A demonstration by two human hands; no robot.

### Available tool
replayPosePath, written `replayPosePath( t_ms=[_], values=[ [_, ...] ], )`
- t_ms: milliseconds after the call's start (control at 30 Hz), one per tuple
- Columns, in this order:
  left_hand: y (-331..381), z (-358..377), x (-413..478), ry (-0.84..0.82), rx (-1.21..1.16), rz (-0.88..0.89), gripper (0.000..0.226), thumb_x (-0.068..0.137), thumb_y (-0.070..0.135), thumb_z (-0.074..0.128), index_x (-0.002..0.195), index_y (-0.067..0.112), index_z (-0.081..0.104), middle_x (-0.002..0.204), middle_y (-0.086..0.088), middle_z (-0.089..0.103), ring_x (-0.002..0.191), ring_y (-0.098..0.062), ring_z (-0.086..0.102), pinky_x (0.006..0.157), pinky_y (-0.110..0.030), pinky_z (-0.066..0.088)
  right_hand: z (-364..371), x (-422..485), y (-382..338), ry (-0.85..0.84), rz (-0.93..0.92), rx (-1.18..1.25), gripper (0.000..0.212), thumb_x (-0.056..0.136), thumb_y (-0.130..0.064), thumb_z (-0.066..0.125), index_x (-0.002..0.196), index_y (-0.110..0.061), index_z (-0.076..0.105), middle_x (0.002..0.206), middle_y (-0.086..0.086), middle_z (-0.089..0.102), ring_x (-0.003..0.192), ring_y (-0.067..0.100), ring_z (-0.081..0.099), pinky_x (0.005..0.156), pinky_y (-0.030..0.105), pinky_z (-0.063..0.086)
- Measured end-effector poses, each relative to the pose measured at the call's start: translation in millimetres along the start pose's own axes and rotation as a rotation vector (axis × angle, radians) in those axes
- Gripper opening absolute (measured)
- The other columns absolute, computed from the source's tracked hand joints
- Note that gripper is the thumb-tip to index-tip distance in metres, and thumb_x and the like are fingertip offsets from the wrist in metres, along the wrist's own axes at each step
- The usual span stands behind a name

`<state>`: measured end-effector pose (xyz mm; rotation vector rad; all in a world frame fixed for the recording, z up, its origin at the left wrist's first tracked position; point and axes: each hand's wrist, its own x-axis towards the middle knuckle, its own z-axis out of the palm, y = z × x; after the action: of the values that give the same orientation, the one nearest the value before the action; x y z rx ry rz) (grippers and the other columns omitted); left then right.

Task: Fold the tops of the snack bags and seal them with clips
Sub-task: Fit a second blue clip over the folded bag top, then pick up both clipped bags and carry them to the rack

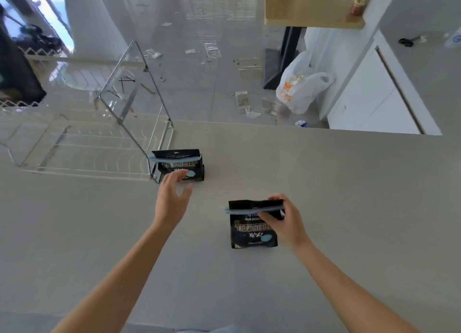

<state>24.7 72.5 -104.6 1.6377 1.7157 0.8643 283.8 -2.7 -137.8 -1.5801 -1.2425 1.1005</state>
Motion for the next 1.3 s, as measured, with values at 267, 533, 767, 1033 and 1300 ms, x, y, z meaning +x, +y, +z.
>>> replayPosePath(
  t_ms=[267,533,767,1033,1300],
  values=[
    [-20.8,-43.4,78.6,-0.046,0.380,0.181,0.049,0.081,0.017,0.064,0.126,0.015,0.046,0.129,-0.007,0.050,0.120,-0.027,0.045,0.100,-0.039,0.035,30.4,71.0,-31.9,0.037,-0.182,-0.204,0.030,0.071,-0.017,0.079,0.073,-0.026,0.051,0.068,-0.013,0.059,0.067,-0.002,0.056,0.061,0.009,0.040],
    [-31.0,-34.6,139.0,-0.343,0.690,0.285,0.054,0.076,0.023,0.073,0.123,0.015,0.048,0.121,-0.005,0.060,0.113,-0.026,0.051,0.096,-0.042,0.044,61.6,112.3,-40.6,-0.007,-0.154,-0.209,0.024,0.070,-0.018,0.080,0.082,-0.021,0.060,0.080,-0.012,0.065,0.075,-0.001,0.059,0.068,0.007,0.043],
    [-33.9,-39.0,140.6,-0.342,0.558,0.435,0.024,0.083,0.028,0.065,0.102,0.016,0.059,0.094,-0.001,0.066,0.089,-0.022,0.060,0.073,-0.038,0.052,66.4,108.6,-41.7,0.114,-0.065,-0.199,0.025,0.068,-0.015,0.081,0.073,-0.026,0.059,0.071,-0.007,0.064,0.068,0.010,0.058,0.064,0.019,0.045],
    [6.6,-67.1,113.1,-0.285,0.457,0.571,0.023,0.085,0.027,0.063,0.101,0.013,0.057,0.093,-0.004,0.067,0.089,-0.023,0.060,0.070,-0.036,0.050,38.9,79.2,-86.1,0.166,-0.106,-0.054,0.020,0.067,-0.017,0.081,0.072,-0.019,0.062,0.072,-0.001,0.067,0.070,0.013,0.062,0.064,0.032,0.051],
    [64.1,-137.2,60.1,-0.094,0.423,0.575,0.017,0.081,0.023,0.067,0.091,0.013,0.058,0.086,-0.002,0.067,0.078,-0.021,0.058,0.060,-0.028,0.041,5.7,92.1,-173.5,-0.110,-0.277,-0.097,0.027,0.056,-0.041,0.077,0.077,-0.026,0.068,0.075,-0.015,0.071,0.070,-0.002,0.063,0.059,0.008,0.048]
  ],
)
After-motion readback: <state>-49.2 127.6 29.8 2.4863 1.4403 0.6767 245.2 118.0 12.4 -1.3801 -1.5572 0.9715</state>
